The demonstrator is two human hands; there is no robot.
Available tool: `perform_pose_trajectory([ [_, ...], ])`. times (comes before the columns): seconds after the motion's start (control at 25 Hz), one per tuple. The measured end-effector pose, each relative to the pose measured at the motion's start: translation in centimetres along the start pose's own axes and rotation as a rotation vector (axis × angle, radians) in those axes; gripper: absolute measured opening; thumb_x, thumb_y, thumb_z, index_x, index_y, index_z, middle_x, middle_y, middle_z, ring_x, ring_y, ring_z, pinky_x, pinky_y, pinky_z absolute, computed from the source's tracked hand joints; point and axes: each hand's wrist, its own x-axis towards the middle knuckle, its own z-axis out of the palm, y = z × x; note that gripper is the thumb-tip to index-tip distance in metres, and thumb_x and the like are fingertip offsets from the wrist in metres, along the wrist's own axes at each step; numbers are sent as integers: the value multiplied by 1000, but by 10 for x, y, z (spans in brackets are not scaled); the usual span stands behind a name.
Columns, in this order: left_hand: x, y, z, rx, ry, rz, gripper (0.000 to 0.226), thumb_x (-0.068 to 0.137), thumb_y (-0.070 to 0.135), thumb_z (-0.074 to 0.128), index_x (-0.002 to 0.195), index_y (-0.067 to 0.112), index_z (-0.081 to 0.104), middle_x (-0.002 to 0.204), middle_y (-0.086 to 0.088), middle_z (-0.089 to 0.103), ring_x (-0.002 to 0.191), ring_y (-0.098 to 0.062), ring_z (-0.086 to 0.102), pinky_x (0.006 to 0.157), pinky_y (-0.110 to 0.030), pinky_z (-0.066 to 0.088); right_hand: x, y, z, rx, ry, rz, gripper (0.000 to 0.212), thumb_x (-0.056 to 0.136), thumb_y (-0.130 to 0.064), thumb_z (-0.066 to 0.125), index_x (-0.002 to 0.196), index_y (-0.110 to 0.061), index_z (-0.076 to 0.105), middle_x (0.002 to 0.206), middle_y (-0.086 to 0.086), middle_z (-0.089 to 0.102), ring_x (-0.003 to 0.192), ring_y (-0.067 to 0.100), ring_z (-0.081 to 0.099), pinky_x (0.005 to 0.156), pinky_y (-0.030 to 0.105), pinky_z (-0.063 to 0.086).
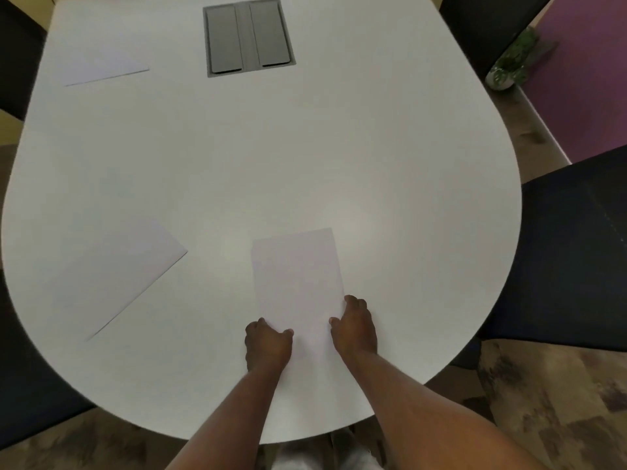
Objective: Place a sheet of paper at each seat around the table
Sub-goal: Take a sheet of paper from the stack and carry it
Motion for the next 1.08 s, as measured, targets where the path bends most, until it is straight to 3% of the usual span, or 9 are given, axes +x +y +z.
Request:
perform_pose_trajectory([
  [0.32, 1, 4, 2, -2, 14, -38, 61, 84, 36, 72, 133, 6, 50, 140, -14, 46, 129, -35, 49, 103, -48, 45, 18, -10, 0, 208, -85, 162, 61, 87, -30, 73, 138, -13, 45, 135, 6, 55, 122, 26, 57, 105, 41, 43],
  [0.44, 4, 3, 3, -14, 31, -41, 61, 83, 34, 72, 133, 7, 50, 138, -15, 47, 128, -35, 50, 103, -49, 45, 20, -11, 2, 172, -102, 163, 55, 87, -32, 73, 133, -16, 48, 134, 3, 57, 121, 24, 58, 104, 40, 43],
  [0.64, 14, 9, 0, -267, 76, -140, 72, 82, 32, 74, 144, 10, 45, 142, -14, 53, 127, -34, 55, 103, -45, 46, 19, -12, 8, 78, -75, 126, 50, 86, -29, 74, 128, -20, 48, 128, 1, 52, 117, 23, 57, 97, 39, 46],
  [0.92, 19, 3, -11, -398, 210, -135, 37, 81, 38, 78, 103, 16, 58, 109, -5, 66, 101, -31, 63, 87, -39, 50, 18, -12, 9, 21, -53, 103, 47, 85, -21, 70, 126, -21, 47, 125, 2, 50, 115, 23, 57, 93, 38, 46],
  [1.08, 18, 1, -20, -402, 216, -123, 36, 76, 40, 83, 89, 20, 56, 81, 7, 60, 81, -26, 61, 72, -33, 44, 18, -16, 7, 23, -75, 114, 50, 85, -27, 70, 128, -19, 47, 125, 2, 50, 115, 24, 57, 94, 38, 47],
])
